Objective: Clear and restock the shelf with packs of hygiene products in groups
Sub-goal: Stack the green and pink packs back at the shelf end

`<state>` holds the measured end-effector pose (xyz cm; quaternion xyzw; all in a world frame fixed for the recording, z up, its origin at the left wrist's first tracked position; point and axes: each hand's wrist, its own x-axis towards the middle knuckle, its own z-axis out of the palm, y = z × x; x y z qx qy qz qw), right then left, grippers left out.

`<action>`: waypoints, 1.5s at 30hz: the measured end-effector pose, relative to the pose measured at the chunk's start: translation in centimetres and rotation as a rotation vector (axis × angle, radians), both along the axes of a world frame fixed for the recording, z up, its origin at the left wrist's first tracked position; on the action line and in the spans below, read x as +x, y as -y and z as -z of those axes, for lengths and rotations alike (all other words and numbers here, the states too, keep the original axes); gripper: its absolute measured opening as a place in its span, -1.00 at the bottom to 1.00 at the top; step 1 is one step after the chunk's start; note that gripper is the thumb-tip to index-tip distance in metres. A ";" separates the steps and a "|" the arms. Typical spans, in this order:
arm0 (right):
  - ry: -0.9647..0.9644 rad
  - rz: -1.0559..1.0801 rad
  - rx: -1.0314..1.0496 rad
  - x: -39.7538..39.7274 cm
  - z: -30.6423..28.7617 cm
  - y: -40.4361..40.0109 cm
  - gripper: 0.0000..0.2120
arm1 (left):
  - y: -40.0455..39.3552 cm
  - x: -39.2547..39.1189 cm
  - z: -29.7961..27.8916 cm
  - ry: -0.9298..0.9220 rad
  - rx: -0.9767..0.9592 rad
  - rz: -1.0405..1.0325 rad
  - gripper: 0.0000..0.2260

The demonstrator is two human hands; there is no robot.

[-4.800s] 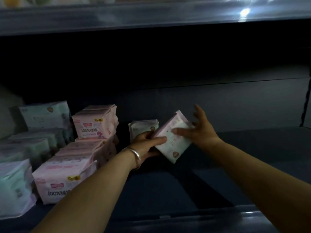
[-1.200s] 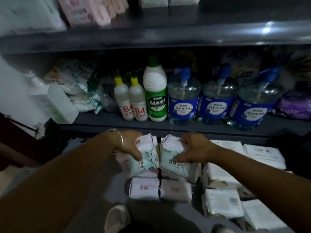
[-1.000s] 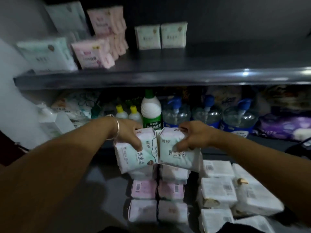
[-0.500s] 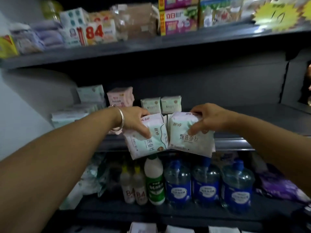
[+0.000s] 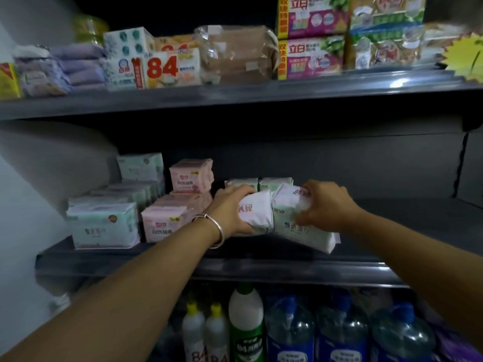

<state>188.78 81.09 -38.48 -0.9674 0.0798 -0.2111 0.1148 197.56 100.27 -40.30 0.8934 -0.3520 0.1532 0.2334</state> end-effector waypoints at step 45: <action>-0.035 0.121 -0.474 9.0 2.2 1.5 -0.39 | 0.6 12.1 2.2 -0.991 -0.942 0.113 -0.54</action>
